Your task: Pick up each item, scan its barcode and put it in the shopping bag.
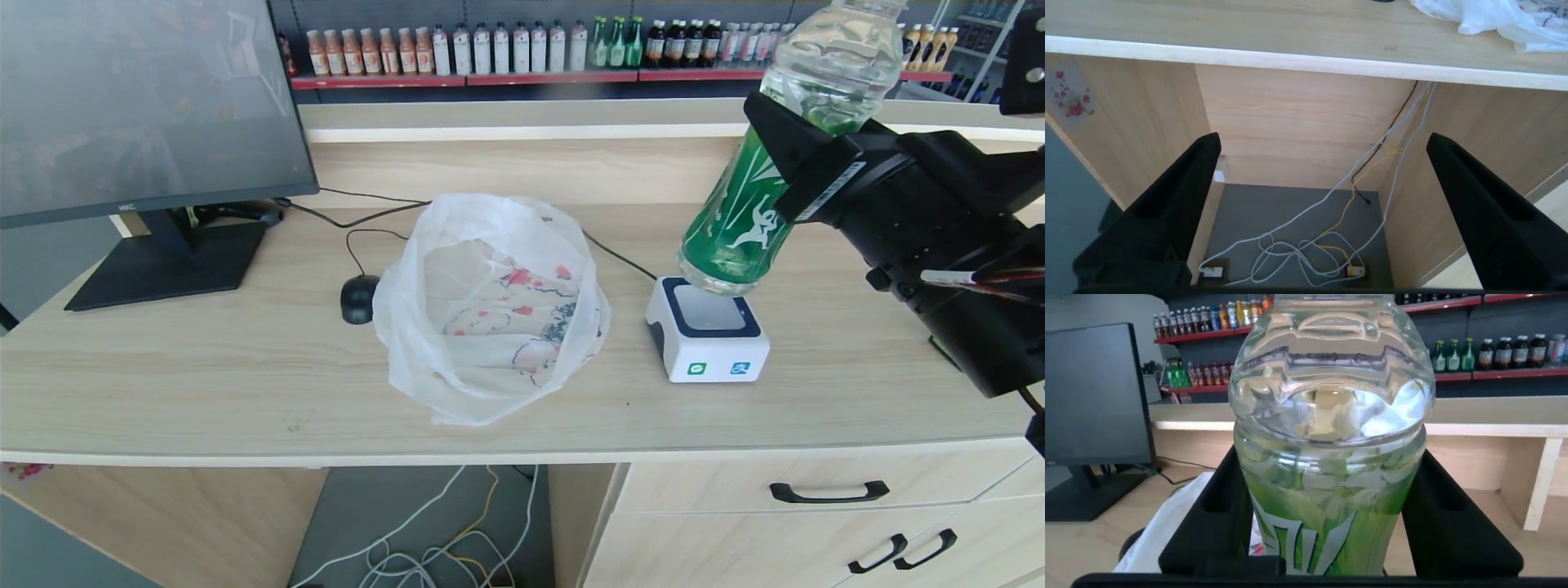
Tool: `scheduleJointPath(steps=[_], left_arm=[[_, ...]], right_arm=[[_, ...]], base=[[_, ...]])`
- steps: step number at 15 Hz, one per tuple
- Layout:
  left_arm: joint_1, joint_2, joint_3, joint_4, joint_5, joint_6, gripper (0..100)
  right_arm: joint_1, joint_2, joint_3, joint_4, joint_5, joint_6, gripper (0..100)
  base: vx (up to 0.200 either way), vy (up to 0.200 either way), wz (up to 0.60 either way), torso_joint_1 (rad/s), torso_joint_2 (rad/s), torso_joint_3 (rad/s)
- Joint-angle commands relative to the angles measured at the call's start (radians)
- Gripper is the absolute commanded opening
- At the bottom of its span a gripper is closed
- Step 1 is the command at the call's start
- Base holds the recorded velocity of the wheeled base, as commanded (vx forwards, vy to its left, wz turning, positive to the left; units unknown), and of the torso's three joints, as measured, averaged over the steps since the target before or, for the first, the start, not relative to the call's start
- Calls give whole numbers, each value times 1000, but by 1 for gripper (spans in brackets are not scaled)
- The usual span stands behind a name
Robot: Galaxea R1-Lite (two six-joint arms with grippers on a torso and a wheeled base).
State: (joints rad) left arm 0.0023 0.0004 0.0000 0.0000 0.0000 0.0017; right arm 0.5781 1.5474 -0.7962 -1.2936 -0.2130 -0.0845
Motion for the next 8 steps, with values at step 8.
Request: scheduleJointPath(steps=[8], left_arm=[[1,0,0,0,0,0,100]], right_arm=[[3,2,57,-38,0,0,0]], base=[[0,200,0,4,4,1]])
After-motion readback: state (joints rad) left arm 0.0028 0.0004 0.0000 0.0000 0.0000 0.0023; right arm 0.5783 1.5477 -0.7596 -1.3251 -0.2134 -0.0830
